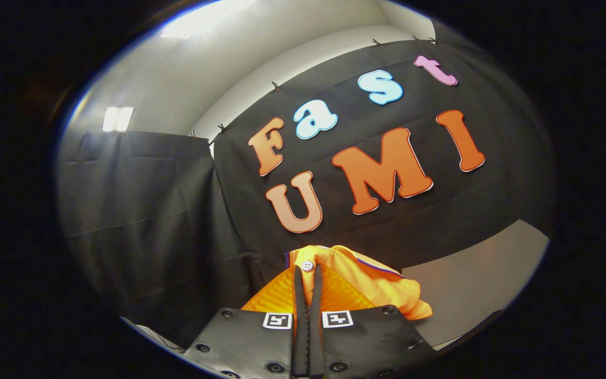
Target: Put the clothes into the washing machine and then close the washing machine lid.
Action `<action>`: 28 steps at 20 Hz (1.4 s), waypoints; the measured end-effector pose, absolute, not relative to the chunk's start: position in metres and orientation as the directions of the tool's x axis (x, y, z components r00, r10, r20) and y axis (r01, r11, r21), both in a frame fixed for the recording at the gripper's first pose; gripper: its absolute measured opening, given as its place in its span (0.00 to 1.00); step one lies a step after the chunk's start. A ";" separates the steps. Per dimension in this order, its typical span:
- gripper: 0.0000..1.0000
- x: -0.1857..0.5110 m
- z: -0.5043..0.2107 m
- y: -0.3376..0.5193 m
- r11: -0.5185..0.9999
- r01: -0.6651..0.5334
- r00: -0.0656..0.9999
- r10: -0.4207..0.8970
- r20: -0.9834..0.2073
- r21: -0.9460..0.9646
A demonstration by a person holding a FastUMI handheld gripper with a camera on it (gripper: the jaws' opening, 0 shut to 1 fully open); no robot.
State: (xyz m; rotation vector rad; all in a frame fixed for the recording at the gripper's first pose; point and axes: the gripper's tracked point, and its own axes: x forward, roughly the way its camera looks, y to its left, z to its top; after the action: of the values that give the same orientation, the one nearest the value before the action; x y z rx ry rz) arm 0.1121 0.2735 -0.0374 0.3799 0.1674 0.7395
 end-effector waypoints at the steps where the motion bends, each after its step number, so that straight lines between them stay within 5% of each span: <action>1: 0.07 0.111 -0.043 0.290 0.683 -0.618 0.735 0.678 -0.023 0.389; 14: 0.07 0.146 -0.191 0.458 0.760 -0.571 0.740 0.640 -0.206 0.311; 28: 0.08 0.202 -0.471 0.479 0.893 -0.372 0.602 0.439 -0.667 0.253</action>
State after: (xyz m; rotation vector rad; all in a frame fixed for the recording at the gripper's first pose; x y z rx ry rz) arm 0.2024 0.4791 -0.4712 0.0908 0.7969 0.4703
